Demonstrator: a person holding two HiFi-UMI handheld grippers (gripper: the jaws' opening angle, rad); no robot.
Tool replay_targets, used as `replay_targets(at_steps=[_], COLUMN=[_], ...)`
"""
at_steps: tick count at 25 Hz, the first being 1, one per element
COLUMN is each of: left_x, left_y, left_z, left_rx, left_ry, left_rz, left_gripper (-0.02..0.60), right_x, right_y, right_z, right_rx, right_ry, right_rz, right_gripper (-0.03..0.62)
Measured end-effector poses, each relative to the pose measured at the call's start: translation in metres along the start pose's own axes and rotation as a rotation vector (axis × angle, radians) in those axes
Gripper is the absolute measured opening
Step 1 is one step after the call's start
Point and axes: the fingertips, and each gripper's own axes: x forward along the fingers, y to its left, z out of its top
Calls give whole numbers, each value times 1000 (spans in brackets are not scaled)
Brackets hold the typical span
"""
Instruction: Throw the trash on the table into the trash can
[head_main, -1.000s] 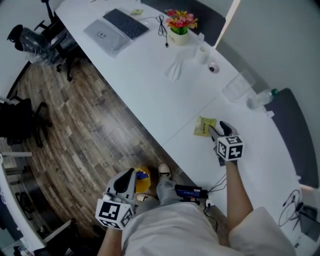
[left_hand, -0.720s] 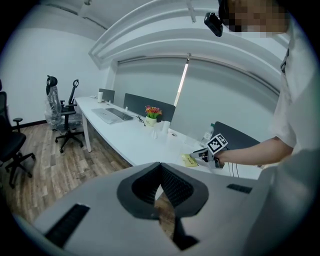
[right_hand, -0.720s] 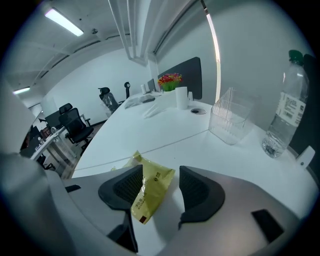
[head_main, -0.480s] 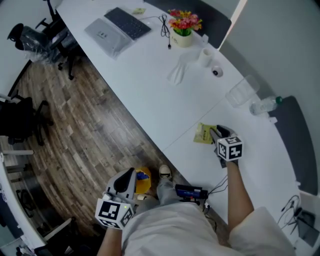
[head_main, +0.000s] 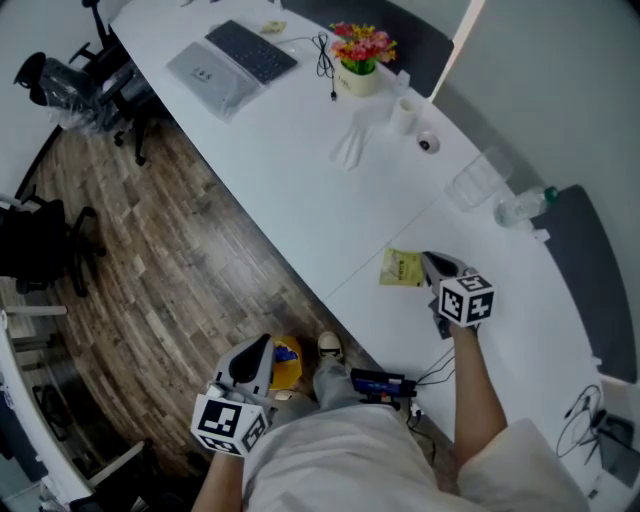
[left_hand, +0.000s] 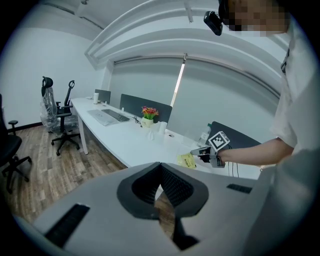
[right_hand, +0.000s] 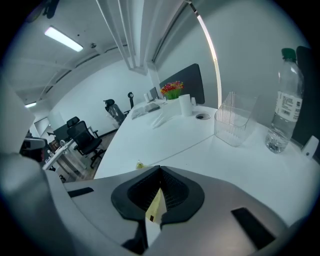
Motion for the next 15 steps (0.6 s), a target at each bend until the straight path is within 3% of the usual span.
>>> replay_targets(at_steps=[15], left_x=[-57], left_y=[-11], left_z=[-19], left_rx=[22], left_ry=[-72], left_rz=[-1], left_gripper=[0], right_x=[-58], right_y=[66], right_z=[38], right_rx=[20], right_ry=[-177], right_rz=[97], right_gripper=[31])
